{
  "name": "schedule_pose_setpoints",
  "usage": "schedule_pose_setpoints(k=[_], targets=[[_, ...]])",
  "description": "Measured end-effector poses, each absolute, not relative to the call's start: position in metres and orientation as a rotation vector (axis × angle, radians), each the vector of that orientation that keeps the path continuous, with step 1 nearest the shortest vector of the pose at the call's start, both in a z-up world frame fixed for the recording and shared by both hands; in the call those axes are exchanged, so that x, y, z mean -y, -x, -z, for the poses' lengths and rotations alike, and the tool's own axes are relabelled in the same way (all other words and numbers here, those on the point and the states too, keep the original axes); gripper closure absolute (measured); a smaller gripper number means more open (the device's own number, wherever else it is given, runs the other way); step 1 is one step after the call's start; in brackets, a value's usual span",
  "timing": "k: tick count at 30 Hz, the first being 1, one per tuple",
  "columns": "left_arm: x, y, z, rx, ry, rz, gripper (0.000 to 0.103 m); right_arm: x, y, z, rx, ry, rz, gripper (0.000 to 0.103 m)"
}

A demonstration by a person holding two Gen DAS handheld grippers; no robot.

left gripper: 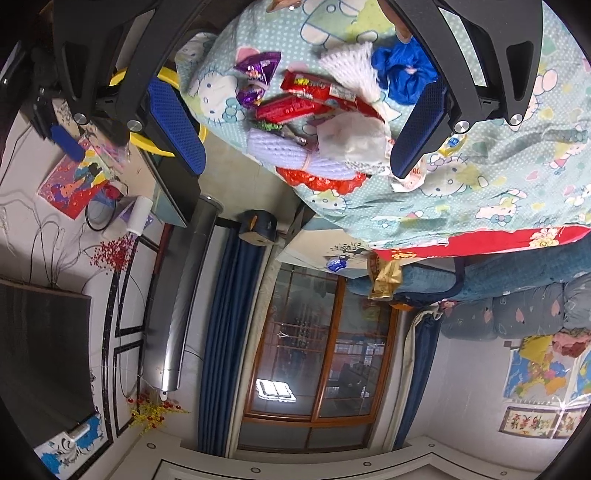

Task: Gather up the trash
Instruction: 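Grasp the white plastic bag with the left tool while the right tool grasps the purple wrapper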

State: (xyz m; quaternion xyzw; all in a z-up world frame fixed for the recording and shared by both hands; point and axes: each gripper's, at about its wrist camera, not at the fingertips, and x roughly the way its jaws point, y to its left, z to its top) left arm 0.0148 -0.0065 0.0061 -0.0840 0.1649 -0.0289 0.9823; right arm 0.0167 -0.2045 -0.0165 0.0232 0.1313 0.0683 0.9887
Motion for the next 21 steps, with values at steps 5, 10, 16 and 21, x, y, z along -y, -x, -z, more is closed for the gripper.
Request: schedule_pose_setpoints(k=[5,10,16,21], targets=[[-0.014,-0.033,-0.008,-0.344,0.231,0.021,0.006,0.198,-0.026,0.016,-0.28,-0.055,-0.157,0.011],[-0.04,-0.05,-0.016,-0.339,0.264,-0.043,0.006,0.182,-0.042,0.016,-0.306,-0.069,-0.195,0.011],[-0.076,-0.068,-0.028,-0.325,0.274,-0.122,0.006,0.154,-0.063,0.022,-0.392,-0.067,-0.284,0.011],[-0.103,-0.083,-0.019,-0.405,0.311,-0.158,0.006,0.129,-0.079,0.034,-0.486,-0.015,-0.3,0.011]])
